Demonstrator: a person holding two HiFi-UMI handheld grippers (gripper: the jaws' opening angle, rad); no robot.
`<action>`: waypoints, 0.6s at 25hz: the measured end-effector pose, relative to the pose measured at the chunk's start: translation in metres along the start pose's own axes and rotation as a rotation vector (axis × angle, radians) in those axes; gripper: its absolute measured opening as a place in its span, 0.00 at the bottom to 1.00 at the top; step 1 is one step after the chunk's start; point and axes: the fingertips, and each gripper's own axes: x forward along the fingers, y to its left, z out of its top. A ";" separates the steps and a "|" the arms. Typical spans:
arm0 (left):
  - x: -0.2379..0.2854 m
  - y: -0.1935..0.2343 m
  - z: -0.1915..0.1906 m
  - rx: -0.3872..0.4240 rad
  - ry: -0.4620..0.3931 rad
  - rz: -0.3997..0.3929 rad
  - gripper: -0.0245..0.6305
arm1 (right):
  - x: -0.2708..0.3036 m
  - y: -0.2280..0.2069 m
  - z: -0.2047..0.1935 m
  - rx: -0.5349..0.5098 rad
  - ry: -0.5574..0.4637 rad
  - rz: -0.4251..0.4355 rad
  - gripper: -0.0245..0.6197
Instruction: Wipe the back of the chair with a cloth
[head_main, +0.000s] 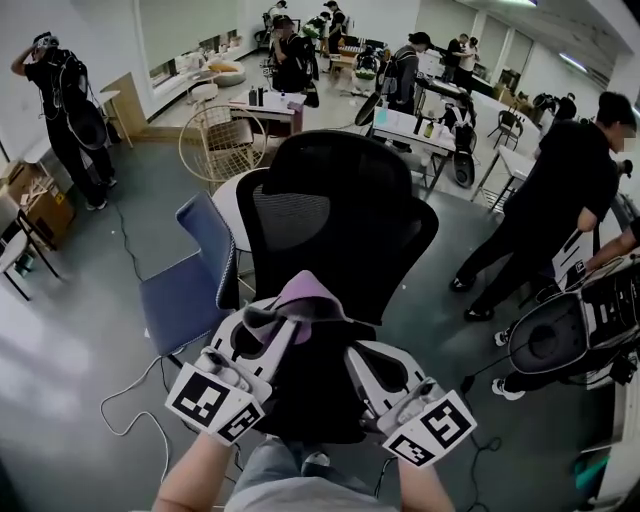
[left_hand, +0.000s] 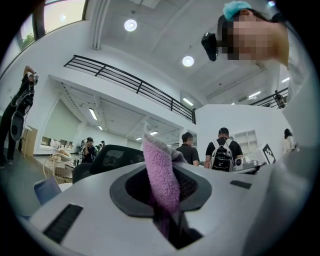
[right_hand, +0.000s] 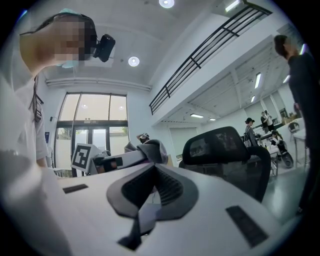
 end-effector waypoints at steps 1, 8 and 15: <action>0.004 0.008 0.001 -0.001 -0.004 0.005 0.16 | 0.006 -0.003 0.001 -0.003 0.000 -0.001 0.05; 0.036 0.072 0.006 0.003 -0.022 0.066 0.16 | 0.045 -0.027 0.000 -0.006 0.010 -0.025 0.05; 0.076 0.137 0.009 0.022 -0.013 0.130 0.16 | 0.077 -0.047 0.000 -0.010 0.032 -0.056 0.05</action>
